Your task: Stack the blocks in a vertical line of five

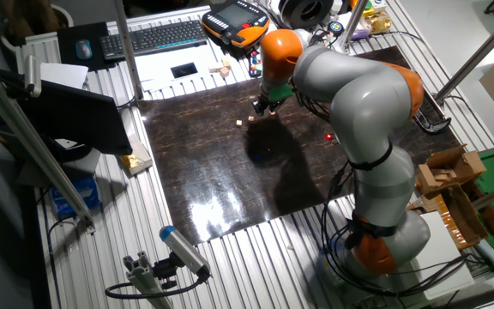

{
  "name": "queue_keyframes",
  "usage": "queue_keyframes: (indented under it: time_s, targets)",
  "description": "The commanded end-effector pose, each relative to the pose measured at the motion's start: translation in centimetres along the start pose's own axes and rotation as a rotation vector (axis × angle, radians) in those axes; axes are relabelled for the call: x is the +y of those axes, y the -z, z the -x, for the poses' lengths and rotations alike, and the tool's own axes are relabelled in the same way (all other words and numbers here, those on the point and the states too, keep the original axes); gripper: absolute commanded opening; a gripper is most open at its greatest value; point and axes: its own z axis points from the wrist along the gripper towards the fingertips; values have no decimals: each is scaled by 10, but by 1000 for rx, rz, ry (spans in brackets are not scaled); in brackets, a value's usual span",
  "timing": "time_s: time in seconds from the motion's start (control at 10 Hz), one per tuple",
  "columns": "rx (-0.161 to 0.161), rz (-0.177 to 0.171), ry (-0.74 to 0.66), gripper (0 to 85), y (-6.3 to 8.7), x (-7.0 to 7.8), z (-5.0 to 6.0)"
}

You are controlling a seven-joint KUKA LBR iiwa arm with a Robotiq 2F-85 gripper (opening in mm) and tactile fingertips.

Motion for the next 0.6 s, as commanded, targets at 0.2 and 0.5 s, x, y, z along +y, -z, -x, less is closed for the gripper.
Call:
queue_keyframes:
  time_s: [0.2, 0.5]
  targets:
    - [-5, 4, -27, 417, -1, 2, 4]
    - [-12, 8, -38, 417, -6, -7, 14]
